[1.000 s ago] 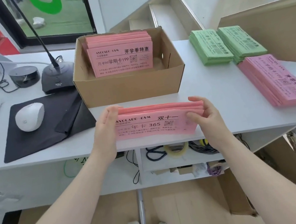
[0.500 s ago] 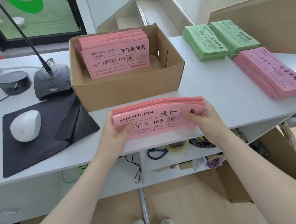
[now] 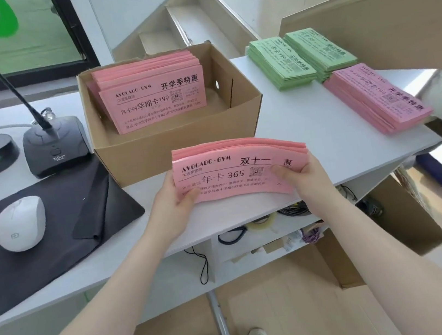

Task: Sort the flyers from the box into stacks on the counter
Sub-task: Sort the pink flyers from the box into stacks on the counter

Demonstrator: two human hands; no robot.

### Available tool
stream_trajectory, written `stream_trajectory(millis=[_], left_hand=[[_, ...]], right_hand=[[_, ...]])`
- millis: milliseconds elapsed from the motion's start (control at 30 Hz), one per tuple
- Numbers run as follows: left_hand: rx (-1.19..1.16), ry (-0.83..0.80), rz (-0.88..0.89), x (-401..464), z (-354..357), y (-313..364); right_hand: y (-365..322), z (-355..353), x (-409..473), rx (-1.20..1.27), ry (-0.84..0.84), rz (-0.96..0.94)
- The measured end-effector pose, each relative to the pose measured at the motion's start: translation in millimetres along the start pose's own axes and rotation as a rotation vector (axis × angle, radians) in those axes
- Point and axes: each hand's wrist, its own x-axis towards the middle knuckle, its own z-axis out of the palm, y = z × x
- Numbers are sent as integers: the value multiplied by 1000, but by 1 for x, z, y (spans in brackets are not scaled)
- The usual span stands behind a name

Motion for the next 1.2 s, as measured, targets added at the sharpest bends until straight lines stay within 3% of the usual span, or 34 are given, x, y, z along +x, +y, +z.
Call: stream_trajectory(millis=[233,467,600,867,967,1200], left_hand=[[-213,-89,74,23,48,45],[-303,-192,-8,74,132,75],[-336,-134,-107,108,183,88],[-519,115,-379,205,248,86],[-552,107,-452,227,258,82],[-567,-75,-221,216,275,84]], right_hand=[[-8,-50,-3,27,306,24],[-9,-127,24,72,480,116],[-5,-171,53,50,537,245],[13,-202,90,67,459,402],[18,-200,96,123,424,410],[20,-211,97,-90,297,388]])
